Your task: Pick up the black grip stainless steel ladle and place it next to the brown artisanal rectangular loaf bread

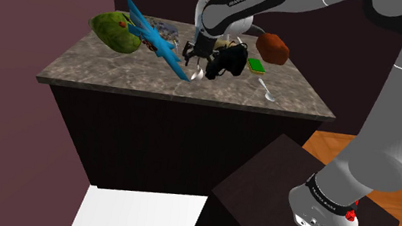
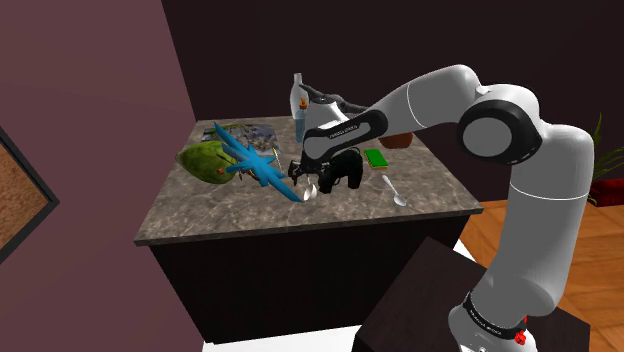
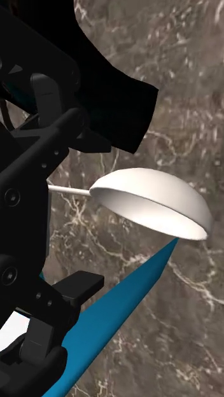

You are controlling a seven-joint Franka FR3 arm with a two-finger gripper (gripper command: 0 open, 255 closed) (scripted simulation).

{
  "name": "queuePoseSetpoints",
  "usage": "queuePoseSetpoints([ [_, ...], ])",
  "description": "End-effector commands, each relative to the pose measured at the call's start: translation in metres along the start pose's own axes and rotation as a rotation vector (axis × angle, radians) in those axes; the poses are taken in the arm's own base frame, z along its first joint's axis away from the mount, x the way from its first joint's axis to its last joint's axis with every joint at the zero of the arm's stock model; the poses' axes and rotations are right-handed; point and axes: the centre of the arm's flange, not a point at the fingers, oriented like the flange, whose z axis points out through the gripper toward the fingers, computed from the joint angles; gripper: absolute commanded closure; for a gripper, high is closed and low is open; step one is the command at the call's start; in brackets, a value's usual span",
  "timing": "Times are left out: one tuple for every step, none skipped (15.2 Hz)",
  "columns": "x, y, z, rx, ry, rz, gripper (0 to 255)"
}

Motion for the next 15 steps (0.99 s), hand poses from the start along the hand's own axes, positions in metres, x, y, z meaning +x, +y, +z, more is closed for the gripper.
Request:
queuePoseSetpoints([
  [-0.0081, 0.0113, 0.0199, -0.069, -0.084, 0.009, 0],
  [-0.0081, 0.0113, 0.0199, -0.069, -0.084, 0.009, 0],
  [-0.0081, 0.0113, 0.0199, -0.069, -0.084, 0.009, 0],
  [-0.0081, 0.0113, 0.0199, -0.069, -0.084, 0.009, 0],
  [-0.0081, 0.0113, 0.0199, -0.069, -0.084, 0.009, 0],
  [-0.0059, 0.0135, 0.0187, -0.068, -0.084, 0.008, 255],
  [-0.0058, 0.0136, 0.0164, -0.068, -0.085, 0.008, 255],
  [0.0003, 0.0132, 0.0178, -0.068, -0.084, 0.008, 255],
  [-0.0014, 0.0135, 0.0167, -0.068, -0.084, 0.008, 255],
  [-0.0024, 0.0131, 0.016, -0.068, -0.084, 0.008, 255],
  [-0.0025, 0.0127, 0.0152, -0.068, -0.084, 0.008, 255],
  [-0.0027, 0.0126, 0.015, -0.068, -0.084, 0.008, 255],
  [-0.003, 0.0124, 0.015, -0.068, -0.084, 0.008, 255],
  [-0.0029, 0.0125, 0.0154, -0.068, -0.084, 0.008, 255],
  [-0.0081, 0.0114, 0.0198, -0.069, -0.084, 0.009, 255],
])
